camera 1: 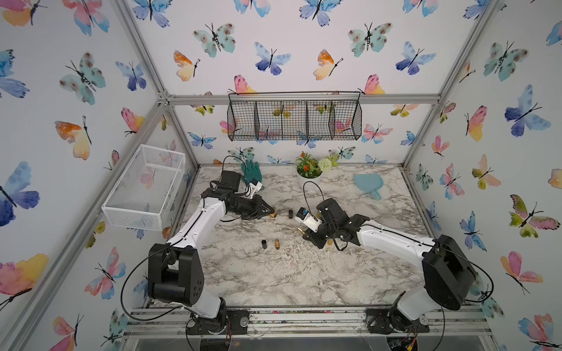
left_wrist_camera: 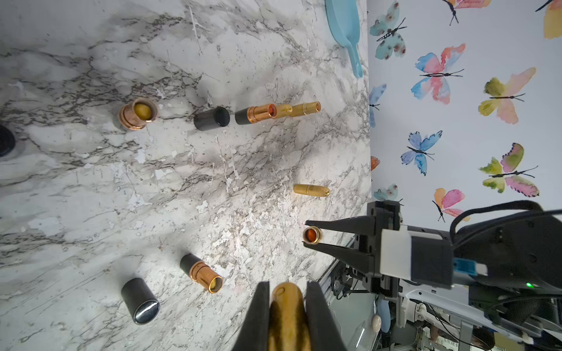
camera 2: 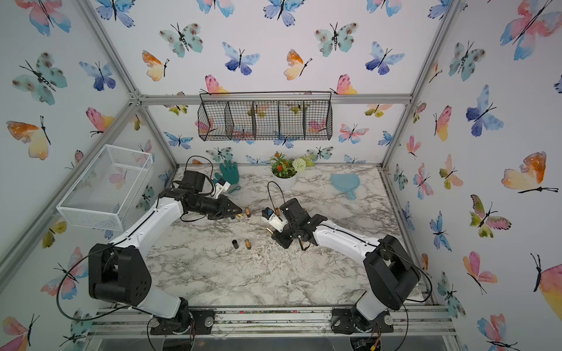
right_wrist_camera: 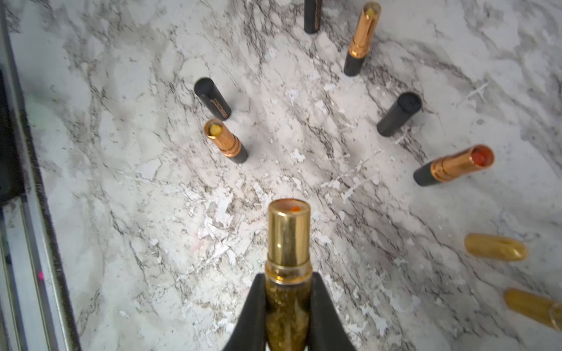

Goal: Open the lipstick cap
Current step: Open the cover of the lipstick, then place the cover at the center of the board.

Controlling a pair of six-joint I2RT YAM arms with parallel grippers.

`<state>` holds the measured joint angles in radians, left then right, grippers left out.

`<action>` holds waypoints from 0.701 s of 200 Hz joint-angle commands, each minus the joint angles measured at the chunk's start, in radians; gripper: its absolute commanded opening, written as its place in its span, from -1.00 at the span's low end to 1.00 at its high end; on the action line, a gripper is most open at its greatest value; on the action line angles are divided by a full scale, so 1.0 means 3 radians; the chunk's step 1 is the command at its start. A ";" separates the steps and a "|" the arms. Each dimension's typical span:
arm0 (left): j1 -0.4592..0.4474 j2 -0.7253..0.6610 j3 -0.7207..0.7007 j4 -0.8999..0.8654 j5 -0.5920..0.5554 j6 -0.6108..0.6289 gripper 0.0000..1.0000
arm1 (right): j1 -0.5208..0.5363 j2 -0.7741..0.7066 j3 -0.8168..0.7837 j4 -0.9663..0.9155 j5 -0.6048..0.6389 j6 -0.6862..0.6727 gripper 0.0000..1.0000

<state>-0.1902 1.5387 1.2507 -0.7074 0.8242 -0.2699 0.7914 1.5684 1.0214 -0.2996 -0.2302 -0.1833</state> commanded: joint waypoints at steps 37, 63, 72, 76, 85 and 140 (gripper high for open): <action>-0.0838 0.0241 0.0198 0.0003 -0.1269 -0.0119 -1.00 | 0.0011 -0.0463 0.0014 -0.0039 0.0452 0.0135 -0.96; -0.1365 0.0502 0.0305 -0.0007 -0.2070 -0.0191 -1.00 | 0.0013 -0.0698 0.0033 0.0010 0.0618 0.0161 -0.96; -0.1493 0.0598 0.0325 -0.0011 -0.2264 -0.0217 -1.00 | 0.0012 -0.0785 0.0036 0.0008 0.0666 0.0166 -0.96; -0.1534 0.0634 0.0337 -0.0013 -0.2321 -0.0229 -1.00 | 0.0011 -0.0816 0.0040 0.0000 0.0688 0.0170 -0.96; -0.1602 0.0722 0.0346 -0.0004 -0.2458 -0.0264 -1.00 | 0.0011 -0.0900 0.0049 -0.0034 0.0721 0.0171 -0.96; -0.1845 0.0976 0.0112 0.0282 -0.2872 -0.0349 -0.96 | 0.0011 -0.1185 -0.0052 0.0007 0.0824 0.0159 -0.96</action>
<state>-0.7319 1.8038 1.3128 -0.6659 0.0635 -0.3569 0.7918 1.2167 1.0126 -0.3016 -0.0162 -0.1459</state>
